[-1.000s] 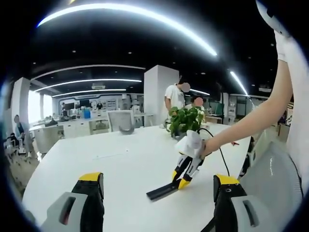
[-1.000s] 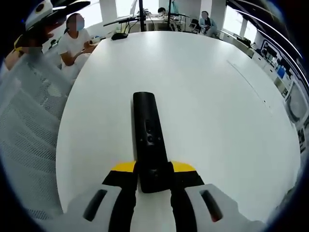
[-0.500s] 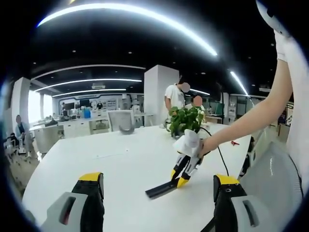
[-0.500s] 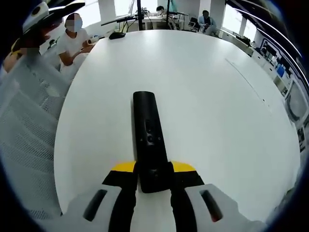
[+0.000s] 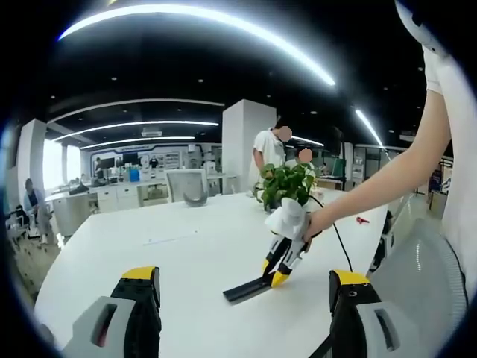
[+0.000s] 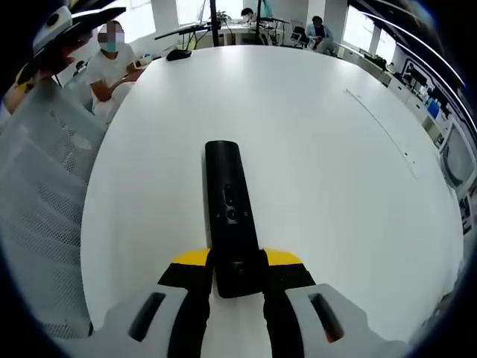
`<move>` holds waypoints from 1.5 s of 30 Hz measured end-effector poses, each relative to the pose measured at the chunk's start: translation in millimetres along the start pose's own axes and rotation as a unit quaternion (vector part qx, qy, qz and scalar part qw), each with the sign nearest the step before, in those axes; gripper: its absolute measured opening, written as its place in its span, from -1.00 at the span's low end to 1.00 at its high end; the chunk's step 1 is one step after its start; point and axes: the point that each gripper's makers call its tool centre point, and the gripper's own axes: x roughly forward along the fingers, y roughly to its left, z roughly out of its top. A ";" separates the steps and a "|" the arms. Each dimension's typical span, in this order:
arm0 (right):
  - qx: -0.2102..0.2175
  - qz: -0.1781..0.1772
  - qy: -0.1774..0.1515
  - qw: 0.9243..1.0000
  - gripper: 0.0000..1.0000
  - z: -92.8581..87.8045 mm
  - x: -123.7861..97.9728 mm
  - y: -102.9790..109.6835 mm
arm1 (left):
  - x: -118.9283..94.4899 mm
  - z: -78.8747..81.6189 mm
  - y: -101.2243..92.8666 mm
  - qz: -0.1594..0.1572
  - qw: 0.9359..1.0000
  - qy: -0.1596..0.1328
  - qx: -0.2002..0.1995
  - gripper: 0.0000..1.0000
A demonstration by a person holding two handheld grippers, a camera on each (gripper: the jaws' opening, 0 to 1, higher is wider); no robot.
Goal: Press the specified remote control buttons in sequence, fully releasing each button before pressing the next.
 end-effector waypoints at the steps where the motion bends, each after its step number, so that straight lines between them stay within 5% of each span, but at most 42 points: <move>1: 0.001 0.000 0.000 1.000 -0.50 0.0 0.3 -1.0 | 0.0 -0.2 0.2 0.001 1.000 0.001 0.001 0.97; 45: -0.004 0.001 0.004 1.000 -0.50 -1.2 -1.7 -24.3 | -0.6 -2.3 1.2 -0.001 1.000 0.005 -0.001 0.97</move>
